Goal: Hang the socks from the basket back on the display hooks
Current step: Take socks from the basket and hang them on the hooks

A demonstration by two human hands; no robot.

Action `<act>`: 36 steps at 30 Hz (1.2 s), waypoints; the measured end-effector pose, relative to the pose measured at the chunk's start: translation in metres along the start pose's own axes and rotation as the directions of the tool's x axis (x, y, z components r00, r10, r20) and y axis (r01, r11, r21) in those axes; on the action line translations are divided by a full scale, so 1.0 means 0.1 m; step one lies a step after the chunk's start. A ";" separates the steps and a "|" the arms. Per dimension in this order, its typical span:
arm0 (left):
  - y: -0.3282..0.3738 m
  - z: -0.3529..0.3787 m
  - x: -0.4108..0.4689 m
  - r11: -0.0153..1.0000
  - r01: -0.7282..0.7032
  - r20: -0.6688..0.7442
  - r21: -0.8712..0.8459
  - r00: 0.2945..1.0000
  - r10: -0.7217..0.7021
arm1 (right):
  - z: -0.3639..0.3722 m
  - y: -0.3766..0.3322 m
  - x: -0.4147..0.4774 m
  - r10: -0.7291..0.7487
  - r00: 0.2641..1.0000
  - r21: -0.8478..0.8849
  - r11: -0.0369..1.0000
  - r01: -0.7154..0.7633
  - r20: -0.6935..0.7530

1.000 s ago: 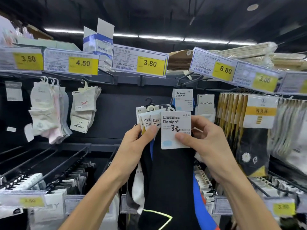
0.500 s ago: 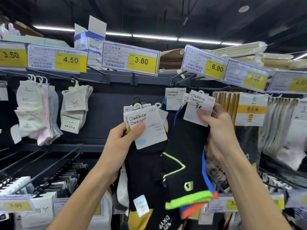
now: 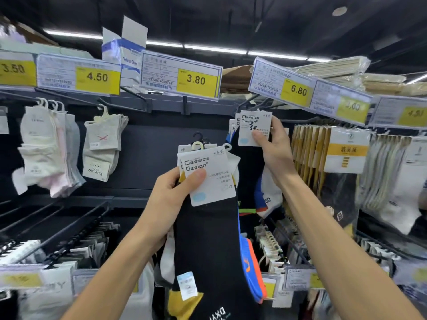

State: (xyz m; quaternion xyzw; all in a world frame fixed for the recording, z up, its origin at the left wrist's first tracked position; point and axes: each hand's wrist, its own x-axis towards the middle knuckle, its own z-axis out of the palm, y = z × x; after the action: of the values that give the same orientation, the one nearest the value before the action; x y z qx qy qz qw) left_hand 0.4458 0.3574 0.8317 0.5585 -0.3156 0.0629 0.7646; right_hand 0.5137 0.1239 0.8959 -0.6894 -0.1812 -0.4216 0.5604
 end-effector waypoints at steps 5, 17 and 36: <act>-0.01 0.00 0.00 1.000 0.010 0.014 -0.011 1.000 -0.010 | -0.01 0.05 0.08 0.004 0.998 -0.057 0.998 0.000 0.061; -0.04 0.03 0.03 0.999 0.043 0.010 -0.002 0.999 -0.043 | -0.10 0.06 0.09 -0.012 0.987 -0.102 0.994 0.029 0.162; -0.14 0.01 0.14 0.993 0.114 -0.134 0.042 0.985 -0.107 | -0.22 -0.15 -0.28 -0.067 0.986 -0.214 0.976 0.032 -0.155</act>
State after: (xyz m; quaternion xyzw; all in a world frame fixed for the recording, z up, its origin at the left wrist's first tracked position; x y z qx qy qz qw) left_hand 0.4632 0.3479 0.8277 0.5887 -0.2315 0.0648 0.7718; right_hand 0.4782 0.1143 0.8837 -0.7038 -0.1066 -0.5068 0.4862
